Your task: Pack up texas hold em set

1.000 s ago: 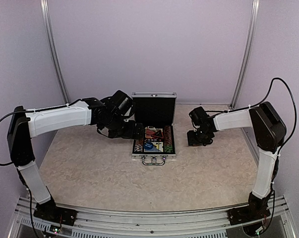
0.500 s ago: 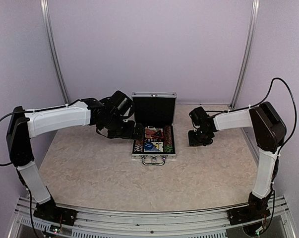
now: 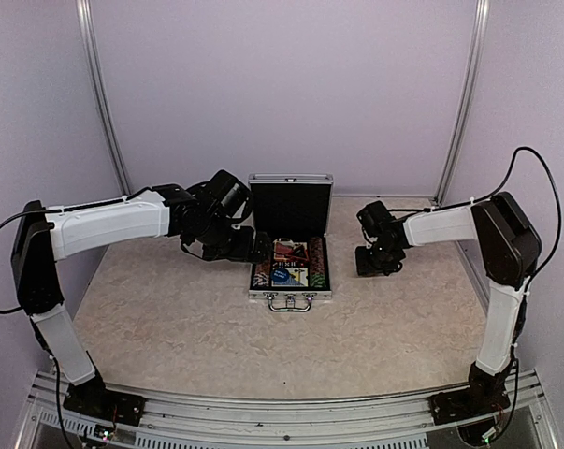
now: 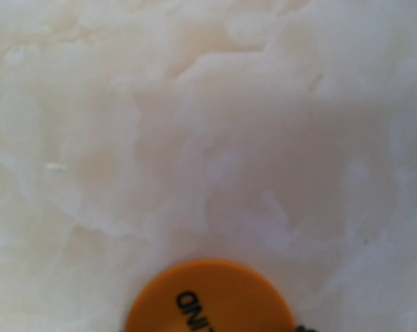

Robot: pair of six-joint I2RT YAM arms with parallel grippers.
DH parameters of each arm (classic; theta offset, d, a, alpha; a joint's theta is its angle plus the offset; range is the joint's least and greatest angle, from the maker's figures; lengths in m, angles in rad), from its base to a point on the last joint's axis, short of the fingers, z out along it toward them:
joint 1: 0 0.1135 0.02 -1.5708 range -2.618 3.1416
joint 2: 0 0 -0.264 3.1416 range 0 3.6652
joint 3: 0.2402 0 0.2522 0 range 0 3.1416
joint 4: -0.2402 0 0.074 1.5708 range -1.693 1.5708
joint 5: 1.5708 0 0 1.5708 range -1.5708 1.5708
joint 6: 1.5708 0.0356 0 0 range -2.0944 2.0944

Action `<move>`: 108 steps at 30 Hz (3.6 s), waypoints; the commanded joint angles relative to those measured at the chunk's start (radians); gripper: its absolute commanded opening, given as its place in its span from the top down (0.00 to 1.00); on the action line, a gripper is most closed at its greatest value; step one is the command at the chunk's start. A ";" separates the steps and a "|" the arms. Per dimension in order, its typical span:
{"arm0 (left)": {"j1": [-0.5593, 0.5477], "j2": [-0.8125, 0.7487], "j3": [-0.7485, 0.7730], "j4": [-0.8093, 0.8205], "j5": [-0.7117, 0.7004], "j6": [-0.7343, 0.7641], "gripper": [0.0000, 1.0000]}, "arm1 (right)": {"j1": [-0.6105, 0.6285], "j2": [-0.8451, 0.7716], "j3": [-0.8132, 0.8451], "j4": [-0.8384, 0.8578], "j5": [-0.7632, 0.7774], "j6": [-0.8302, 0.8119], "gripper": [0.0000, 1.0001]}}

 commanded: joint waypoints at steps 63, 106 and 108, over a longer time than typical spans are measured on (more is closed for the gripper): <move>0.024 -0.087 -0.076 0.020 -0.012 -0.001 0.01 | 0.406 0.026 0.348 -0.196 0.072 -0.025 0.51; 0.039 -0.105 -0.072 0.008 -0.011 0.002 0.01 | 0.405 0.158 0.402 -0.179 0.138 -0.057 0.42; 0.039 -0.107 -0.070 0.009 -0.012 0.002 0.01 | 0.406 0.156 0.411 -0.197 0.144 -0.058 0.39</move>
